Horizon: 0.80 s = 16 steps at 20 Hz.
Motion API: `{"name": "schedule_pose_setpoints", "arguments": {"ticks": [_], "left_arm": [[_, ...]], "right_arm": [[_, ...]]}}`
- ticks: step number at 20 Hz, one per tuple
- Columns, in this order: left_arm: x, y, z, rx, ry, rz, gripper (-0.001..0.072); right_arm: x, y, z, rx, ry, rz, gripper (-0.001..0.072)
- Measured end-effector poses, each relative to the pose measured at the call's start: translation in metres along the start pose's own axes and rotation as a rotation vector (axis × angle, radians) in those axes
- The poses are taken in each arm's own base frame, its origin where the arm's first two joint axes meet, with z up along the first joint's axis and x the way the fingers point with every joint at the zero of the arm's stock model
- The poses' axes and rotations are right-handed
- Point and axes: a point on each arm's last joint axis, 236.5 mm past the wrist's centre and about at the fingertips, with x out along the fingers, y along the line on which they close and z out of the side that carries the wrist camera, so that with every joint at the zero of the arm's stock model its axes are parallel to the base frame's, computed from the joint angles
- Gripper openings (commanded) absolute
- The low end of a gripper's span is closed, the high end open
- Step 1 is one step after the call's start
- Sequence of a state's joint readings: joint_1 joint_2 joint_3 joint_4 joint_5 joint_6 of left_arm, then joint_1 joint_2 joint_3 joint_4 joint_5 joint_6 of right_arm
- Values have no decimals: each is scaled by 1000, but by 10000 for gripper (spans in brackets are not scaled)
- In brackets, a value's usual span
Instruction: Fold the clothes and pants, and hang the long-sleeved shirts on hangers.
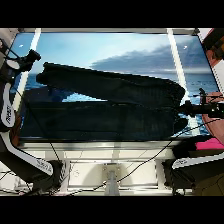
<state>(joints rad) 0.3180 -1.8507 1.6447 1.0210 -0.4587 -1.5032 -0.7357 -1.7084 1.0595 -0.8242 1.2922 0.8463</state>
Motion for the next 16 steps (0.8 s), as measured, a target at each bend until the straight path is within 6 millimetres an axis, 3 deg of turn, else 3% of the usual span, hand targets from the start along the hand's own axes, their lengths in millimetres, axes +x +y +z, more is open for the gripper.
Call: {"name": "schedule_pose_setpoints", "arguments": {"ticks": [7,13,16], "left_arm": [[-25,63,-53,-131,308,62,692],[-14,80,-95,-183,436,83,691],[-4,86,-100,-196,426,90,689]], "right_arm": [[0,-3,3,-2,-14,-13,34],[0,-3,3,-3,-13,-13,34],[0,-2,2,-3,-7,-8,35]]}}
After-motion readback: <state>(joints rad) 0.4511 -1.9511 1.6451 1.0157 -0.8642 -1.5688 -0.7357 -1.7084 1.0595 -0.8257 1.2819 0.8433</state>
